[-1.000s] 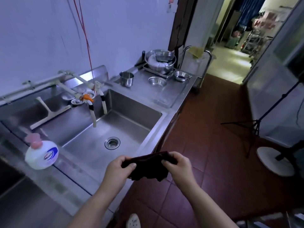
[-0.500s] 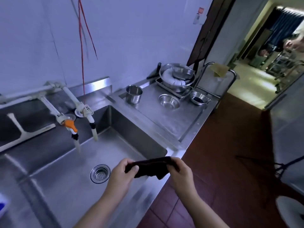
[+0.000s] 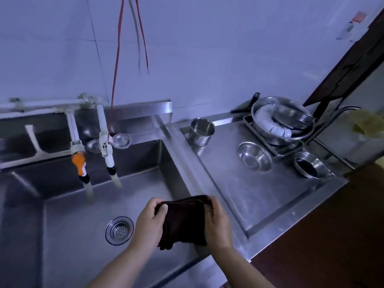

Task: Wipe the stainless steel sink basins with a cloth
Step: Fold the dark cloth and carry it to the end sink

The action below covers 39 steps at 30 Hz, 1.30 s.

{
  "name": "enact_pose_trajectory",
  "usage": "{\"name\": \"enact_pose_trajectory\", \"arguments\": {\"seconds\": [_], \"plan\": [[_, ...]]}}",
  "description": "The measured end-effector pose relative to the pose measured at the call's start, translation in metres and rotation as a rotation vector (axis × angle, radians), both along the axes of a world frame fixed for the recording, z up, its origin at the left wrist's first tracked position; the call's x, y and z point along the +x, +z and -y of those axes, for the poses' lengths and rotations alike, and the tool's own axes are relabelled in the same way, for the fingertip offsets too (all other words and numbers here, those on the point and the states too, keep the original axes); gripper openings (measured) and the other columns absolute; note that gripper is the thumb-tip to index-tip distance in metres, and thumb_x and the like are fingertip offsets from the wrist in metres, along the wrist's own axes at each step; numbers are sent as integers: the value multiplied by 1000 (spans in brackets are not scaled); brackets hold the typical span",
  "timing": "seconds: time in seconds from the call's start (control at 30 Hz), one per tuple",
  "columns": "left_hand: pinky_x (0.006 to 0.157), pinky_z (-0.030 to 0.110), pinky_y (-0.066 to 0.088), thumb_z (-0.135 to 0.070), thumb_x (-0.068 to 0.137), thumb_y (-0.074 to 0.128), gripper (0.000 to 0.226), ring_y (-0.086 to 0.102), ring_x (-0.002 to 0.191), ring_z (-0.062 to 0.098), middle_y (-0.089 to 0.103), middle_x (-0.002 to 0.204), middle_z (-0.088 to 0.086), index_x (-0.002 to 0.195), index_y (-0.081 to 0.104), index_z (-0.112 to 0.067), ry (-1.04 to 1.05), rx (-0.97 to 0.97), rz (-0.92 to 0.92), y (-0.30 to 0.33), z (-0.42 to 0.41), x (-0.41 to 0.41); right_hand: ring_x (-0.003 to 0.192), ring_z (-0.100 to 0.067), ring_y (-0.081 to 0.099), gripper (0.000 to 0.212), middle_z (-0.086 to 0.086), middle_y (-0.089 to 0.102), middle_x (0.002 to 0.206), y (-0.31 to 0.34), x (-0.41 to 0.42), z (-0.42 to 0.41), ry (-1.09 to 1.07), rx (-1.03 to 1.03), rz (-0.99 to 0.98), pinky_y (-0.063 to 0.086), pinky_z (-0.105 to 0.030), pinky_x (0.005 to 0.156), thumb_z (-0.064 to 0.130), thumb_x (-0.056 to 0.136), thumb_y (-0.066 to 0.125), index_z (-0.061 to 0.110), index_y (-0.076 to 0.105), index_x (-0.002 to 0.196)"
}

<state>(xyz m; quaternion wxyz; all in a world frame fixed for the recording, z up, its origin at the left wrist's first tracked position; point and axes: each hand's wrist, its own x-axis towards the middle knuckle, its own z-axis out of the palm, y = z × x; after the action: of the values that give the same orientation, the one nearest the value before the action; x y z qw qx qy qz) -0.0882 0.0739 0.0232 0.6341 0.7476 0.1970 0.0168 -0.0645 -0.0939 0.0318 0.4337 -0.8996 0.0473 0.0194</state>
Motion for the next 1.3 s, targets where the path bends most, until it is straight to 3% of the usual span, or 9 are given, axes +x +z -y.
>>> {"name": "enact_pose_trajectory", "arguments": {"seconds": [0.17, 0.3, 0.37, 0.53, 0.67, 0.73, 0.83, 1.1, 1.3], "plan": [[69, 29, 43, -16, 93, 56, 2, 58, 81, 16, 63, 86, 2, 91, 58, -15, 139, -105, -216, -20, 56, 46, 76, -3, 59, 21, 16, 63, 80, -29, 68, 47, 113, -32, -97, 44, -18, 65, 24, 97, 42, 41, 53, 105], [63, 29, 47, -5, 83, 61, 17, 62, 81, 21, 64, 92, 12, 96, 53, -10, 111, -179, -357, -35, 82, 78, 76, -16, 60, 21, 6, 65, 81, -45, 120, 69, 247, -138, -137, 47, -31, 69, 21, 98, 43, 28, 58, 110], [61, 26, 46, -2, 80, 56, 19, 61, 78, 21, 63, 91, 12, 97, 52, -8, 101, -132, -405, -44, 87, 94, 70, -15, 55, 20, 5, 62, 79, -54, 143, 73, 299, -214, -168, 41, -28, 64, 23, 98, 42, 26, 58, 111], [60, 26, 39, 3, 78, 50, 14, 54, 65, 18, 55, 73, 8, 74, 48, -10, 96, -32, -380, -64, 85, 137, 70, -18, 54, 20, -3, 66, 85, -73, 195, 73, 378, -332, -204, 36, -27, 61, 25, 99, 41, 23, 57, 111], [50, 22, 35, 0, 77, 49, 12, 49, 57, 12, 50, 65, 2, 71, 43, -9, 136, 0, -381, -82, 72, 165, 68, -16, 51, 21, 1, 62, 82, -82, 225, 65, 438, -372, -208, 36, -27, 59, 27, 99, 39, 24, 56, 111], [51, 21, 37, -2, 78, 52, 6, 54, 61, 12, 56, 70, 2, 78, 51, -7, 200, 10, -375, -89, 66, 173, 69, -17, 51, 22, -2, 65, 85, -86, 236, 59, 459, -371, -199, 37, -28, 61, 27, 99, 40, 23, 57, 112], [57, 20, 43, -1, 80, 56, 18, 58, 74, 10, 61, 82, 0, 94, 56, -12, 319, -6, -349, -95, 59, 184, 74, -24, 58, 21, -6, 65, 84, -89, 249, 48, 470, -347, -194, 44, -32, 63, 28, 99, 40, 22, 57, 110], [60, 22, 46, -6, 83, 60, 25, 57, 75, 8, 60, 89, -1, 103, 52, -16, 392, -10, -361, -105, 41, 213, 83, -27, 59, 23, -8, 66, 95, -91, 280, 24, 475, -345, -190, 45, -33, 66, 30, 99, 40, 19, 54, 114], [85, 29, 40, -25, 86, 67, 73, 54, 109, 25, 49, 131, 15, 142, 25, -5, 318, -181, -523, -109, 53, 191, 76, -20, 56, 33, 5, 56, 76, -96, 268, 40, 410, -352, -262, 41, -30, 67, 31, 99, 40, 20, 41, 131]]}}
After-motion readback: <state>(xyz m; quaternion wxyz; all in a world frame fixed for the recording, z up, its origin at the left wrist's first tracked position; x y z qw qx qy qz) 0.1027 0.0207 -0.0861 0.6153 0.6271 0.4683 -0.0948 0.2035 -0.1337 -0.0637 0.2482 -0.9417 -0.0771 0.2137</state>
